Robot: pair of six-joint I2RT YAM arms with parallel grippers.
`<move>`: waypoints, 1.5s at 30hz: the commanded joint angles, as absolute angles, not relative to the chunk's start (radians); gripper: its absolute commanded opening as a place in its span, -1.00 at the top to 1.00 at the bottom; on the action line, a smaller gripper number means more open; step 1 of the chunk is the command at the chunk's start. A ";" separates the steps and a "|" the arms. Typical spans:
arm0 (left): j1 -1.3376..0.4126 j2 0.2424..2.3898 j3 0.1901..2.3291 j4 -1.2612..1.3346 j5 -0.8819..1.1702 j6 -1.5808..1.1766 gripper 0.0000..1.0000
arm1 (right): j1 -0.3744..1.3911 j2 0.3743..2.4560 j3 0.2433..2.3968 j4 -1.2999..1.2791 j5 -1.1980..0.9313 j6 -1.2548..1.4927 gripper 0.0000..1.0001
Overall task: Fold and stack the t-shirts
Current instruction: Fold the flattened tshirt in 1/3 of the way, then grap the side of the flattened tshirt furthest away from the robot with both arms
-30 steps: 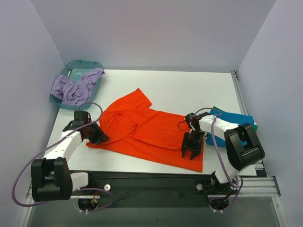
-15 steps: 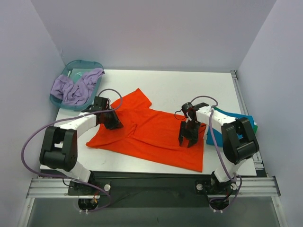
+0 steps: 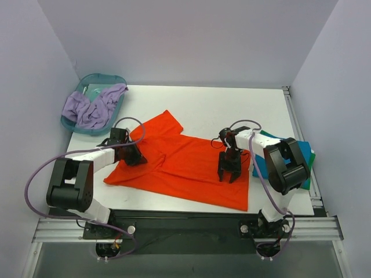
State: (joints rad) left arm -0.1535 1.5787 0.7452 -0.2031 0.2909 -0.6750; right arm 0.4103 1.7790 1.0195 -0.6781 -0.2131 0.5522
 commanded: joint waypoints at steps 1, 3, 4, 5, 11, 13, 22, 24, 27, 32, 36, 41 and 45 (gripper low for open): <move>-0.126 1.513 0.674 -0.259 0.212 -0.681 0.55 | 0.437 1.821 0.993 -0.680 -0.204 0.551 0.14; -0.120 1.480 0.640 -0.273 0.200 -0.692 0.55 | 0.449 1.821 0.991 -0.678 -0.207 0.557 0.14; -0.118 1.451 0.628 -0.285 0.195 -0.699 0.55 | 0.451 1.819 0.989 -0.678 -0.207 0.561 0.14; -0.117 1.439 0.608 -0.293 0.192 -0.704 0.54 | 0.459 1.815 0.988 -0.678 -0.209 0.561 0.14; -0.113 1.324 0.595 -0.351 0.189 -0.706 0.53 | 0.480 1.767 0.974 -0.681 -0.218 0.574 0.14; -0.117 1.278 0.626 -0.385 0.173 -0.698 0.49 | 0.480 1.747 0.985 -0.686 -0.222 0.575 0.14; -0.123 1.236 0.823 -0.433 0.106 -0.641 0.45 | 0.442 1.641 1.138 -0.773 -0.170 0.531 0.13; -0.124 1.274 0.865 -0.442 0.101 -0.609 0.45 | 0.413 1.635 1.180 -0.778 -0.161 0.512 0.13; -0.129 1.325 0.952 -0.433 0.098 -0.569 0.45 | 0.350 1.638 1.228 -0.778 -0.132 0.483 0.13; -0.129 1.469 1.167 -0.417 0.150 -0.494 0.45 | 0.244 1.686 1.304 -0.776 -0.103 0.468 0.15; -0.132 1.668 1.357 -0.414 0.181 -0.440 0.45 | 0.181 1.739 1.347 -0.770 -0.057 0.463 0.20; -0.133 1.845 1.541 -0.425 0.222 -0.394 0.45 | 0.132 1.819 1.388 -0.746 0.038 0.483 0.23; -0.133 1.943 1.623 -0.437 0.242 -0.373 0.45 | 0.117 1.862 1.416 -0.735 0.075 0.505 0.24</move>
State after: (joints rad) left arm -0.1303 1.9041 1.5448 -0.4339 0.2005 -0.4263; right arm 0.1238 1.8450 1.3674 -0.7097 -0.0097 0.4858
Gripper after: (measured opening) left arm 0.277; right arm 0.381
